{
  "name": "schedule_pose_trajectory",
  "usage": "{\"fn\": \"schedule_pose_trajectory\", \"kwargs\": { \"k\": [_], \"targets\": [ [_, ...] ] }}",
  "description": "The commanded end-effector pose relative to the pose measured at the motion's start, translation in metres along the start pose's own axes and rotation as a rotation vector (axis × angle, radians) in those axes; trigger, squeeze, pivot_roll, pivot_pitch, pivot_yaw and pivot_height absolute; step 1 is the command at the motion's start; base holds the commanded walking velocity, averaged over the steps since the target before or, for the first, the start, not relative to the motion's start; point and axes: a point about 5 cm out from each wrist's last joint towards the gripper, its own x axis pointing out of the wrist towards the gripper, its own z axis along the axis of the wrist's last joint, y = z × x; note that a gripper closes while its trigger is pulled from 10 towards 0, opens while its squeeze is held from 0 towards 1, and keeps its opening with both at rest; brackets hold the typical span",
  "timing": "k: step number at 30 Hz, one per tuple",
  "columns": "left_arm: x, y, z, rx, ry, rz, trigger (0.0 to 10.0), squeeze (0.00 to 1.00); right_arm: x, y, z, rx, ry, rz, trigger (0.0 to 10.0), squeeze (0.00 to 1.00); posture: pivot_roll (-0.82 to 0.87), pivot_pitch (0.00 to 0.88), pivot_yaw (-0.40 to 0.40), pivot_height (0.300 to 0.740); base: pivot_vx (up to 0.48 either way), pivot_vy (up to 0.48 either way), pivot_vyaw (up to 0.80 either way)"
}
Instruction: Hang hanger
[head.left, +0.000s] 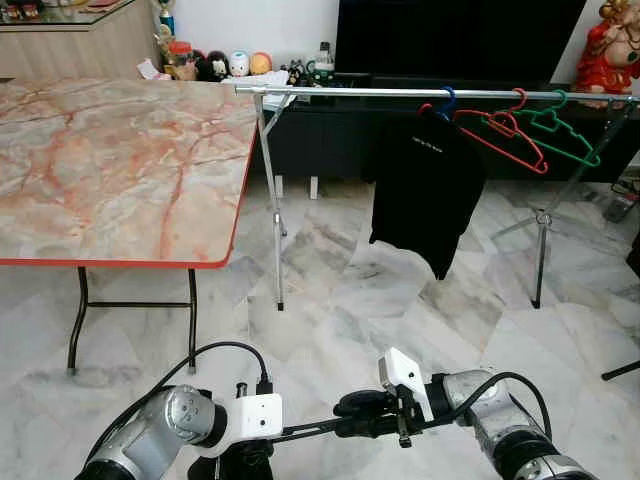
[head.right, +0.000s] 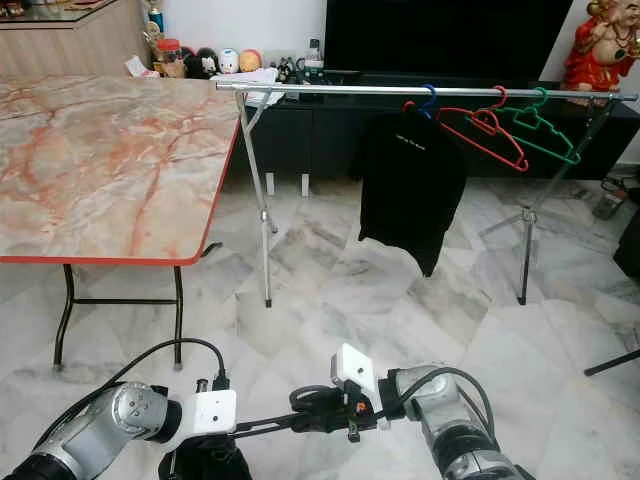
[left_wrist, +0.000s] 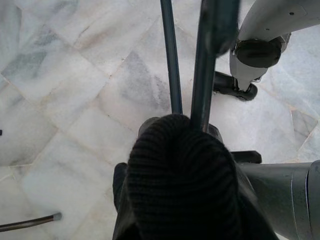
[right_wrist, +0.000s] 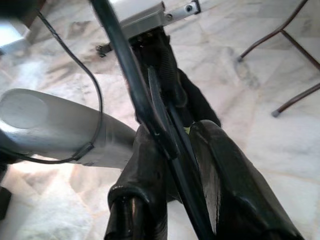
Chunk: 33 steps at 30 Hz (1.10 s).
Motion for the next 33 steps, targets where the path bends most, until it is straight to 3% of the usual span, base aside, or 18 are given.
{"fn": "schedule_pose_trajectory", "kwargs": {
  "k": [1, 7, 26, 27, 28, 29, 30, 33],
  "targets": [
    [-0.006, 0.008, 0.004, 0.022, -0.018, 0.020, 0.0, 0.00, -0.004, 0.003, -0.011, 0.002, 0.067, -0.017, 0.0, 0.00, 0.09, 0.093, -0.034, 0.740, 0.000, 0.000, 0.00],
    [-0.007, 0.009, 0.006, 0.014, -0.022, 0.041, 0.0, 0.00, -0.004, -0.002, -0.011, -0.010, 0.071, -0.104, 0.0, 0.00, 0.10, 0.089, -0.031, 0.740, 0.000, 0.000, 0.00],
    [-0.003, 0.006, 0.018, 0.021, -0.069, 0.031, 0.0, 0.00, -0.008, 0.007, -0.027, 0.046, 0.037, -0.136, 0.0, 0.00, 0.09, 0.093, -0.024, 0.740, 0.000, 0.000, 0.00],
    [-0.003, 0.007, 0.018, 0.013, -0.067, 0.048, 2.9, 0.00, -0.007, 0.009, -0.029, 0.058, 0.029, -0.136, 0.0, 0.00, 0.11, 0.090, -0.021, 0.740, 0.000, 0.000, 0.00],
    [-0.004, 0.007, 0.017, 0.002, -0.069, 0.054, 4.5, 0.00, -0.006, 0.010, -0.030, 0.065, 0.022, -0.136, 0.0, 0.00, 0.11, 0.089, -0.020, 0.740, 0.000, 0.000, 0.00],
    [-0.005, 0.008, 0.017, -0.005, -0.070, 0.058, 4.5, 0.00, -0.005, 0.010, -0.030, 0.070, 0.018, -0.136, 0.0, 0.00, 0.11, 0.089, -0.020, 0.740, 0.000, 0.000, 0.00],
    [-0.006, 0.007, 0.018, -0.017, -0.078, 0.049, 10.0, 1.00, -0.004, 0.010, -0.030, 0.070, 0.014, -0.134, 0.0, 0.00, 0.11, 0.090, -0.020, 0.740, 0.000, 0.000, 0.00],
    [-0.009, 0.007, 0.018, -0.038, -0.093, 0.038, 10.0, 1.00, 0.000, 0.011, -0.029, 0.078, -0.006, -0.131, 0.0, 0.00, 0.12, 0.097, -0.017, 0.740, 0.000, 0.000, 0.00]
  ]
}}
